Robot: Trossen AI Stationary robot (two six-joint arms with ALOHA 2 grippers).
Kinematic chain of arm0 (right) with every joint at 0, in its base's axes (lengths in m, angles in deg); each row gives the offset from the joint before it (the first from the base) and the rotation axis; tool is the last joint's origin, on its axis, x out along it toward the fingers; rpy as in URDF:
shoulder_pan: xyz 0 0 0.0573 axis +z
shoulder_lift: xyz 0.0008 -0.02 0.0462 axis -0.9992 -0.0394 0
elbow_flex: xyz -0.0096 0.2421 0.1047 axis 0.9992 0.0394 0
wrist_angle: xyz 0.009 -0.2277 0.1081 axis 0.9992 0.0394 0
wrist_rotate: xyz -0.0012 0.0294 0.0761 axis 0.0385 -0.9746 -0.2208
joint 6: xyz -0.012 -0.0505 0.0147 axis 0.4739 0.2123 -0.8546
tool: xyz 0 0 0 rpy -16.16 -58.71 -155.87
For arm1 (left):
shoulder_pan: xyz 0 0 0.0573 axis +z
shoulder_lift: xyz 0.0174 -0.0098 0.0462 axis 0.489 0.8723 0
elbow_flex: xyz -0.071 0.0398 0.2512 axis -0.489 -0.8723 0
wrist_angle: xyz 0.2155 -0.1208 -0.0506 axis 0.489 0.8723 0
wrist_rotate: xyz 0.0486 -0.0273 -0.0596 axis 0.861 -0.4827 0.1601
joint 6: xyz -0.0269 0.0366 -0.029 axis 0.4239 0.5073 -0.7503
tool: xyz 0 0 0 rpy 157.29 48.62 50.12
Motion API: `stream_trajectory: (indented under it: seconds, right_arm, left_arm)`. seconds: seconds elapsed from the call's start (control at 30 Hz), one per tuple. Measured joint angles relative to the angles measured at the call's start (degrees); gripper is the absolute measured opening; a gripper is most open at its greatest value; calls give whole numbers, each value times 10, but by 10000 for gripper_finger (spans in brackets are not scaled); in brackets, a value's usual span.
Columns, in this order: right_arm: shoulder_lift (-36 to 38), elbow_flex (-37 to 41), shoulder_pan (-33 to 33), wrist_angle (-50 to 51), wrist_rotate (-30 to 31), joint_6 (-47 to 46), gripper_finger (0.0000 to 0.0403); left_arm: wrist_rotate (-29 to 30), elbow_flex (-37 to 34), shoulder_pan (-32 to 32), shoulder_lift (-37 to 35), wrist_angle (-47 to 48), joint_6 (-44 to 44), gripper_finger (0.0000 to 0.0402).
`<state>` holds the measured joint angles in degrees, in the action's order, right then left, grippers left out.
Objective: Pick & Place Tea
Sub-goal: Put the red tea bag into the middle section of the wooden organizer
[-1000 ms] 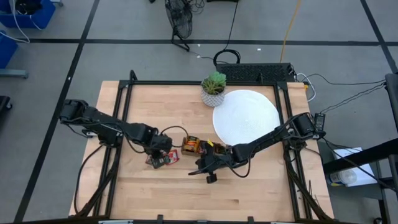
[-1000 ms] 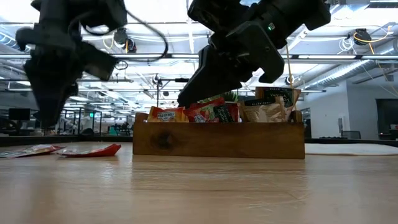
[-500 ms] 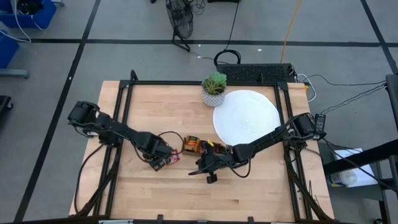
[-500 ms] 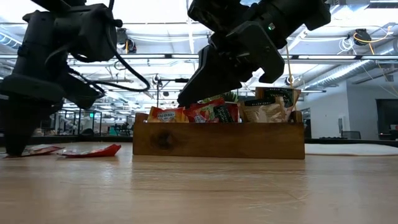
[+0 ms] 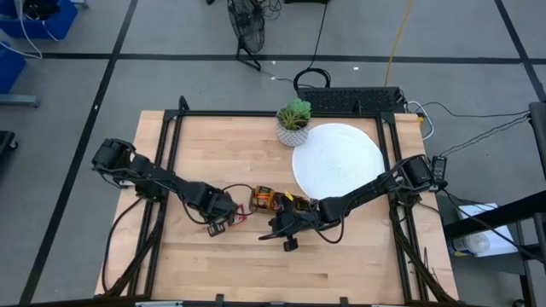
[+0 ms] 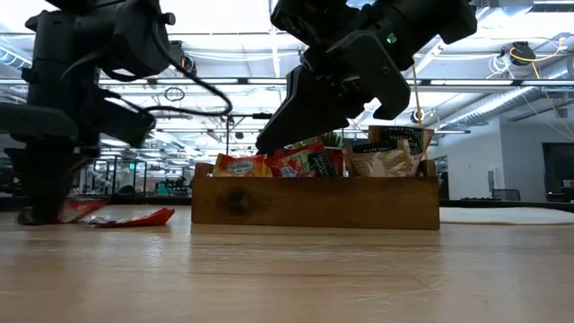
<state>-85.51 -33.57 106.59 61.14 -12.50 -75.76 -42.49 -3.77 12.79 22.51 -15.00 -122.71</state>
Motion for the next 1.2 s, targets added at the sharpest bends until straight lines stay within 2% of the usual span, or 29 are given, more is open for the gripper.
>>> stream_trajectory:
  seconds: [0.13,0.27,0.4,0.57,0.8,0.87,1.0,1.07,1.13,1.2]
  right_arm:
    - [0,0,0,0,0,0,0]
    - [0,0,0,-15,0,1,0]
    - [0,0,-7,-50,0,17,0]
    - [0,0,-30,-54,4,6,0]
    - [3,0,-84,-95,-8,-15,0]
    - [3,0,-104,-100,-42,-16,0]
    - [3,0,-142,-129,-184,-16,0]
    - [3,6,-158,-164,-251,-22,0]
    - [2,15,-174,-222,-306,-36,0]
    - [3,18,-186,-262,-330,-45,5]
  left_arm:
    - [17,19,-2,-5,35,34,7]
    - [139,89,-31,-18,137,73,4]
    - [258,157,-99,-22,146,272,3]
    - [364,185,-166,-11,147,608,6]
    - [567,181,-180,-13,180,831,4]
    - [627,171,-183,-13,182,920,6]
    - [751,155,-180,3,168,1092,6]
    - [768,152,-181,13,157,1133,4]
    - [757,152,-182,23,145,1157,6]
    - [741,152,-183,29,137,1166,7]
